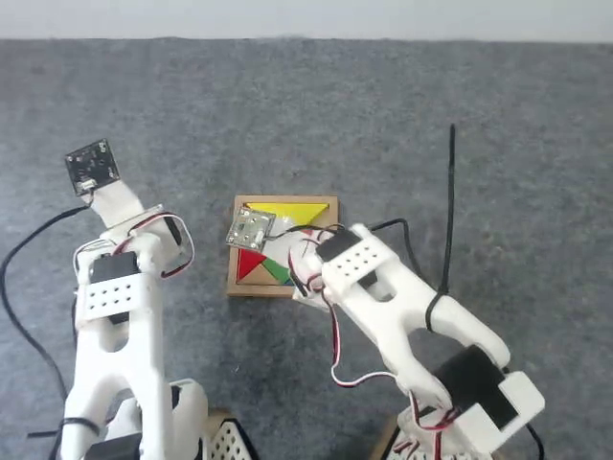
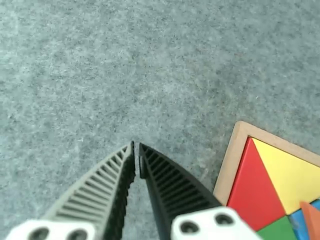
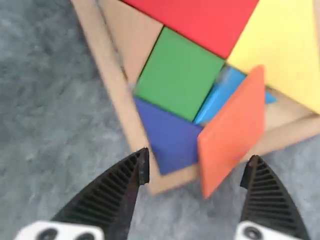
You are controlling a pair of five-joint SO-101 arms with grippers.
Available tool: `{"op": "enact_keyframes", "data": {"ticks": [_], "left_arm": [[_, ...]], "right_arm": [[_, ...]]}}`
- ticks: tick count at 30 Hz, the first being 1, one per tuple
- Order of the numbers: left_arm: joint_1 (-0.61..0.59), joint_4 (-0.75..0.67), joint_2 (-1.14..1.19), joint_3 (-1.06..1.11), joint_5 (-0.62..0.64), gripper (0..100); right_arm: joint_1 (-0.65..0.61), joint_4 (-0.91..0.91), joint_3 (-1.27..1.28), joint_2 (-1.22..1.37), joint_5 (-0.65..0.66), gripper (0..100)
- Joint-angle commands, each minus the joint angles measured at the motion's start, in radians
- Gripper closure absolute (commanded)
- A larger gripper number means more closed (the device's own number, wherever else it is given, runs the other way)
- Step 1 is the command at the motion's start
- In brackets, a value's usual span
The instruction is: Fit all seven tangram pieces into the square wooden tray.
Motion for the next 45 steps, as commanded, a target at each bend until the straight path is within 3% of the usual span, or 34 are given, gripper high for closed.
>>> {"op": "enact_keyframes", "data": {"ticks": [1, 6, 18, 23, 29, 36, 45], "left_arm": [[-0.034, -0.015, -0.041, -0.010, 0.009, 98], [-0.035, -0.015, -0.041, -0.010, 0.009, 98], [-0.032, -0.017, -0.041, -0.010, 0.009, 98], [-0.031, -0.017, -0.041, -0.010, 0.009, 98], [-0.031, -0.018, -0.041, -0.010, 0.009, 98], [-0.031, -0.020, -0.037, -0.010, 0.009, 98], [-0.029, -0.021, -0.035, -0.012, 0.009, 98]], "right_arm": [[0.018, -0.156, 0.023, 0.018, 0.015, 71.9], [0.035, -0.223, 0.023, 0.071, 0.017, 85.3], [0.091, -0.205, -0.009, 0.073, 0.040, 88.7], [0.122, -0.119, -0.112, 0.073, -0.127, 99.5], [0.128, -0.013, -0.232, 0.074, -0.327, 97.6], [0.156, 0.007, -0.304, 0.084, -0.684, 97.2], [0.153, 0.061, -0.285, 0.085, -0.844, 97.2]]}}
